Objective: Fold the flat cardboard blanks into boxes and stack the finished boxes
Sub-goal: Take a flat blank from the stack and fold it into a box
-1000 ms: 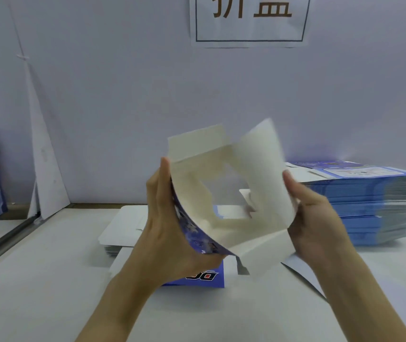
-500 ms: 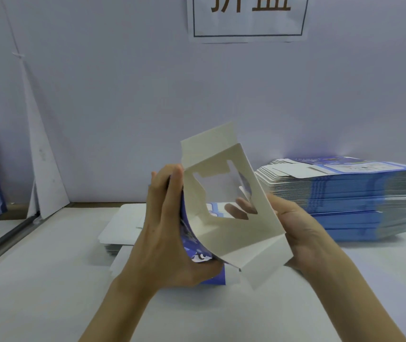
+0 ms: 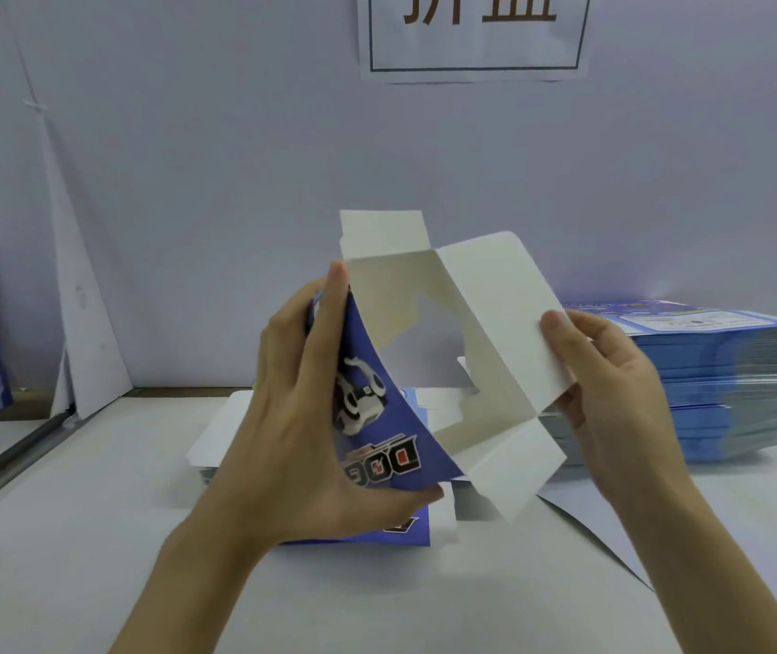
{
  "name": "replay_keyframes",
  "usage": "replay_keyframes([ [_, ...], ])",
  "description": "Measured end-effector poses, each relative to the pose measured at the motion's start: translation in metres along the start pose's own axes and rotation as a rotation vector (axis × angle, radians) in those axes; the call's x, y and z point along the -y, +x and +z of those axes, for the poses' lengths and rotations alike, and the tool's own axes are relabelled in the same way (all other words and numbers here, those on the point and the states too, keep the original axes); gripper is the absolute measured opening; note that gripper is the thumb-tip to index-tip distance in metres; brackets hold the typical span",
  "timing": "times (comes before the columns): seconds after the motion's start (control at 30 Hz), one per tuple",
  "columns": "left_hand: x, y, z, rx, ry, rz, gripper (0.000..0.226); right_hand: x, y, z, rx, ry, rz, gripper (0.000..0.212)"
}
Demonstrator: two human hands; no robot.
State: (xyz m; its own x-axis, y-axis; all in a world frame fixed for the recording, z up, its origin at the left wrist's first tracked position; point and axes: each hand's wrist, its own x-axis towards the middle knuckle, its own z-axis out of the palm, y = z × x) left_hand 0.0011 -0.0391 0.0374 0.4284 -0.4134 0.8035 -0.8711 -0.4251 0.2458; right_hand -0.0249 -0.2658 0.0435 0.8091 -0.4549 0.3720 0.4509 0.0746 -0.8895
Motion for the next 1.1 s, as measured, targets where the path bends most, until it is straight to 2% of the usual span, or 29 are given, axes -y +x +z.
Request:
replay_keyframes([
  [0.07, 0.003, 0.002, -0.001, -0.022, -0.016, 0.029, 0.136, 0.002, 0.001, -0.001, -0.023, 0.01, -0.059, 0.042],
  [0.23, 0.005, 0.002, -0.007, -0.032, -0.02, 0.041, 0.129, 0.005, -0.003, 0.0, 0.006, 0.047, -0.073, 0.046],
  [0.37, 0.001, 0.0, -0.003, -0.028, 0.026, 0.041, 0.127, 0.004, -0.003, -0.001, -0.058, 0.057, -0.149, 0.023],
  [0.57, -0.004, -0.002, 0.004, 0.01, 0.077, -0.009, 0.124, 0.001, -0.005, 0.001, -0.165, -0.1, -0.473, 0.03],
  [0.6, -0.004, -0.003, 0.005, 0.014, 0.108, -0.004, 0.123, 0.002, -0.006, 0.002, -0.151, -0.098, -0.468, 0.027],
  [0.67, -0.002, -0.003, 0.005, 0.016, 0.153, -0.002, 0.123, 0.007, -0.007, 0.003, -0.078, 0.029, -0.316, 0.016],
  [0.77, 0.001, -0.003, 0.004, 0.016, 0.207, 0.027, 0.122, 0.015, -0.005, 0.0, 0.089, 0.375, 0.015, 0.029],
  [0.83, 0.001, -0.003, 0.006, 0.017, 0.235, 0.057, 0.119, 0.018, -0.004, -0.001, 0.158, 0.466, 0.124, 0.026],
  [0.9, 0.002, -0.002, 0.008, 0.014, 0.282, 0.097, 0.114, 0.017, -0.005, 0.0, 0.207, 0.453, 0.16, 0.025],
  [0.97, 0.004, -0.002, 0.007, 0.002, 0.307, 0.107, 0.113, 0.015, -0.004, 0.0, 0.23, 0.326, 0.11, 0.024],
  [1.1, 0.004, -0.002, 0.006, 0.001, 0.286, 0.085, 0.114, 0.015, -0.003, -0.002, 0.186, 0.192, 0.052, 0.019],
])
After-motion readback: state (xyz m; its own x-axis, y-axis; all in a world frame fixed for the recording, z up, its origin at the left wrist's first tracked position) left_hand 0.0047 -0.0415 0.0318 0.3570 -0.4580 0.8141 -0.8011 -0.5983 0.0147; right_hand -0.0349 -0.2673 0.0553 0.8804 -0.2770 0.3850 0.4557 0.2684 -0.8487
